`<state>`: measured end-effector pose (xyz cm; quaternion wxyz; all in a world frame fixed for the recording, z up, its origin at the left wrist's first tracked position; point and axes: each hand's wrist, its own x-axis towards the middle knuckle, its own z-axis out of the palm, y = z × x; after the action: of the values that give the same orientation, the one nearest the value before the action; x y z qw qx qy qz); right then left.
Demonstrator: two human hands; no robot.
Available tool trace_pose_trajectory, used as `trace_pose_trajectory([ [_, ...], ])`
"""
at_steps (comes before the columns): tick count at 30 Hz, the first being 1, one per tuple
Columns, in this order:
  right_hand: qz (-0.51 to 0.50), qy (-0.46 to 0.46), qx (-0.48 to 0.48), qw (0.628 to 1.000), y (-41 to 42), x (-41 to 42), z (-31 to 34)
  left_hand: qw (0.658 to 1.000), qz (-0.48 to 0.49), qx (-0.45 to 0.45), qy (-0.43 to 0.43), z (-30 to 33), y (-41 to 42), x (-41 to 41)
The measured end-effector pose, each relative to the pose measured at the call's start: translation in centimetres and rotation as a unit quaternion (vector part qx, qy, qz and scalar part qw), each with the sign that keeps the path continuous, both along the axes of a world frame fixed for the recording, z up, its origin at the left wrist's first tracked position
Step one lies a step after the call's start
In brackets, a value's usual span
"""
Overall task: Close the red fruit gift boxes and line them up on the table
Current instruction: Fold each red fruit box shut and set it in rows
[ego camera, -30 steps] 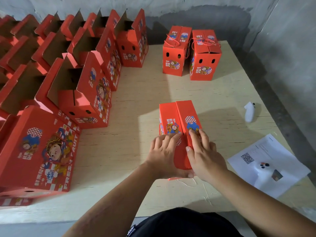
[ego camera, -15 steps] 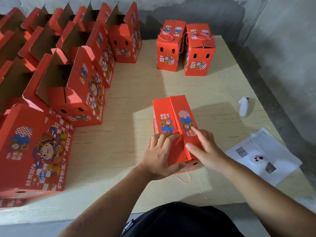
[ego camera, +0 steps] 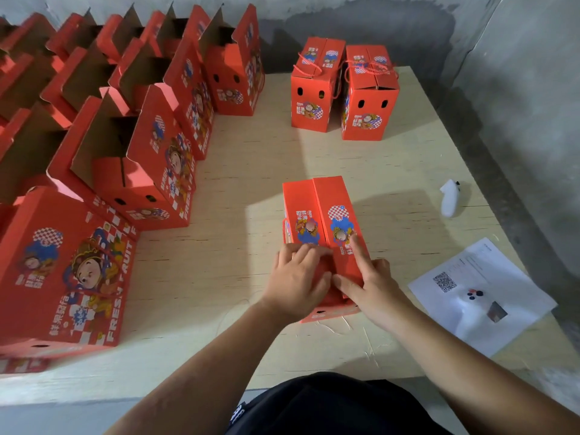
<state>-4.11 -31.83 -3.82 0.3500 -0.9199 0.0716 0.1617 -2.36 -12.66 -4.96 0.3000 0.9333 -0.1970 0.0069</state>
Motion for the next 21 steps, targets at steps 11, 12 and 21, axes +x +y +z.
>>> trace_pose_trajectory([
  [11,-0.034,-0.034,0.081,0.996,-0.5,1.4,1.1,0.999,0.034,0.018,0.026,1.1,-1.6,-0.3],
  [12,-0.024,-0.03,0.079,0.996,-0.2,1.5,1.3,0.999,0.039,0.009,0.033,1.3,-1.6,-0.1],
  [21,0.006,-0.031,0.044,0.999,-0.3,1.8,2.0,0.996,-0.01,0.084,-0.031,1.2,-0.5,0.0],
])
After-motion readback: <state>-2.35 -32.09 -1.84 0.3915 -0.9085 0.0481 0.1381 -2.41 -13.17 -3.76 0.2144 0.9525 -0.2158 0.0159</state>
